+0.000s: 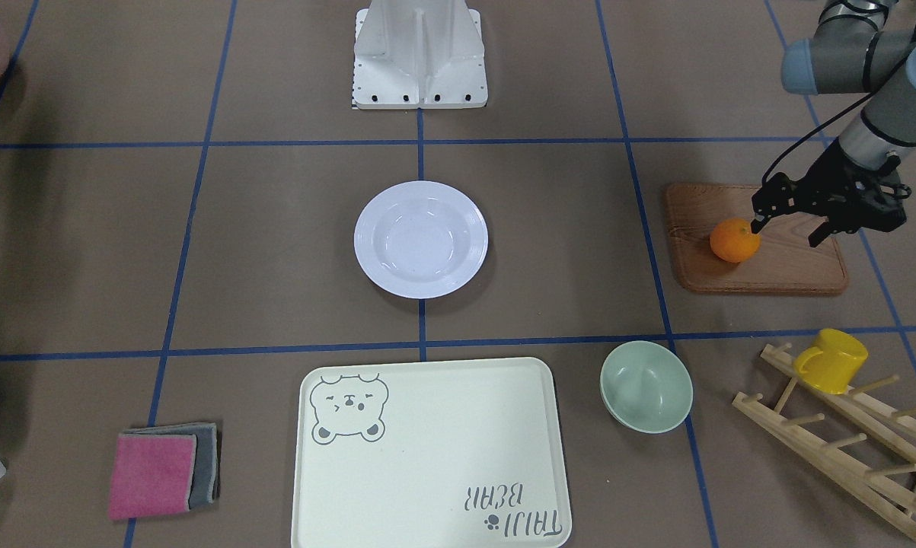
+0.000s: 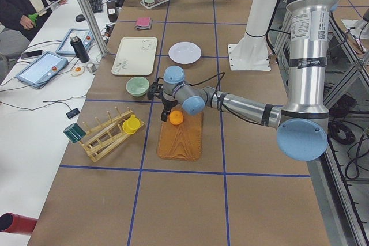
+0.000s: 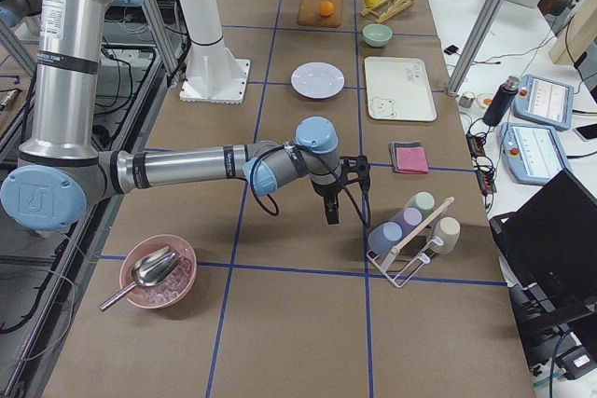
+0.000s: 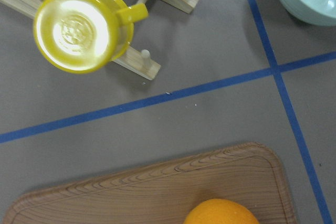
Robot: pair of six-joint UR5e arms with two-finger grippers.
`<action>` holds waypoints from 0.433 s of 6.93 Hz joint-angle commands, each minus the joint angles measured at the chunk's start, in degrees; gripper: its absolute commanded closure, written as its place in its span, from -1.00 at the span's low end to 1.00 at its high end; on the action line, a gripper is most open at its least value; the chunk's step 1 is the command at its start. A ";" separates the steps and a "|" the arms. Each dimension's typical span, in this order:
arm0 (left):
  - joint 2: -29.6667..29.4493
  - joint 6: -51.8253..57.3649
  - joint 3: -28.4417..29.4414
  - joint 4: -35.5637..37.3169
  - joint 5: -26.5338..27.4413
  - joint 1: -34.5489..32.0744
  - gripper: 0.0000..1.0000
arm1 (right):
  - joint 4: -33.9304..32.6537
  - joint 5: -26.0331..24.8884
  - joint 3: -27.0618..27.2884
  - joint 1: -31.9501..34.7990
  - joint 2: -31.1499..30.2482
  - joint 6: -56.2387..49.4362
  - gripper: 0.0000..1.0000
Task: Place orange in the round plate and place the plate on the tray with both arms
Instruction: 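Reach the left gripper down to the orange on the wooden board and grasp it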
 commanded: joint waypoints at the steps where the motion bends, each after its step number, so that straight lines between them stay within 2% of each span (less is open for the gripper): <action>1: 0.04 -0.88 0.20 -0.03 2.37 4.17 -0.99 | 0.18 -0.11 -0.01 -0.07 -0.13 -0.01 -1.00; 3: 0.04 -0.97 1.42 -0.12 3.97 6.73 -0.98 | 0.09 -0.19 -0.10 -0.07 -0.13 -0.10 -1.00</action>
